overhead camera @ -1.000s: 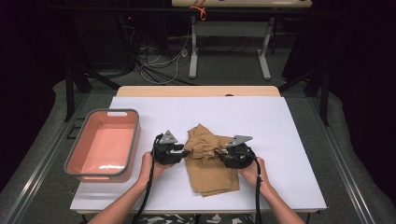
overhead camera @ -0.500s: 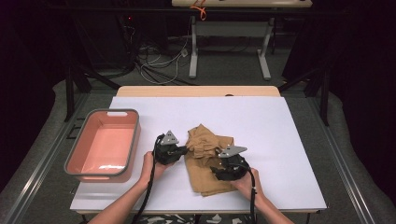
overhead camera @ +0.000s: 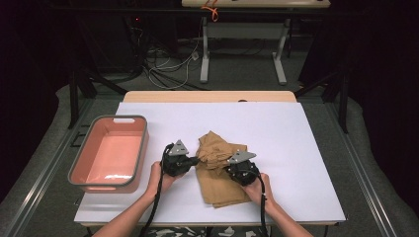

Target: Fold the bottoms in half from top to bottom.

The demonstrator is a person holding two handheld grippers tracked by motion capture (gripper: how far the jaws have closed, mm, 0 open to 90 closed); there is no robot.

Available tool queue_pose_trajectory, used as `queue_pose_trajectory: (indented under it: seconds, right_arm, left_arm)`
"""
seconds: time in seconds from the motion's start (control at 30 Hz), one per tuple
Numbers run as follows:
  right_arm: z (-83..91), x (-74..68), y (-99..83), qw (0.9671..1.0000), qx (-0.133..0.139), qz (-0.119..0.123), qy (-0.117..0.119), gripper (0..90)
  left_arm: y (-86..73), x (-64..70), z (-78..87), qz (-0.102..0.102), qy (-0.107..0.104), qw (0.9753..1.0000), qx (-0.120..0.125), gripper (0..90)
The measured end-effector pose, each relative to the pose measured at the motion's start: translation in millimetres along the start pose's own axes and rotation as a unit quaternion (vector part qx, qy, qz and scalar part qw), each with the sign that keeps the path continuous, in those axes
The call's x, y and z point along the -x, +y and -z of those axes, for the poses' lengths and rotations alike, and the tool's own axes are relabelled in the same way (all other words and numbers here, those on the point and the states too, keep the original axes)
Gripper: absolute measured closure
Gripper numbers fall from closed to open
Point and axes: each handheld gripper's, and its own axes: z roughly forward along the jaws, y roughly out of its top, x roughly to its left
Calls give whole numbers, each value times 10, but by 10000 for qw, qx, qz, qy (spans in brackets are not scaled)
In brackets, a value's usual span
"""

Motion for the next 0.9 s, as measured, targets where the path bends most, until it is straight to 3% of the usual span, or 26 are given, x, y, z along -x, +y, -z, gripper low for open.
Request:
queue_pose_trajectory:
  seconds: [0.07,0.2,0.27,0.33,0.4,0.53,0.67,0.9]
  right_arm:
    - [39,-10,-1,10000,-2,-18,-21,784]
    - [130,-60,-13,9993,44,-302,197,518]
    - [130,-115,-11,9990,25,-311,332,414]
    - [117,-142,-7,9989,18,-295,372,399]
    - [46,-201,31,9991,-39,-216,353,464]
    - [-14,-169,80,9989,-68,-320,328,664]
    - [-5,-158,118,9990,-54,-254,363,839]
    - [95,-24,116,9994,-218,20,268,869]
  left_arm:
    - [0,10,10,2,-25,10000,-2,878]
    - [1,26,25,15,-17,10000,8,877]
    - [1,25,21,39,-13,10000,-5,877]
    - [2,32,16,71,-20,10000,-39,877]
    - [18,40,25,94,-6,9999,-105,876]
    - [62,46,48,157,3,9995,-285,876]
    - [97,61,68,91,14,9992,-398,877]
    - [107,140,119,132,-125,9987,-467,878]
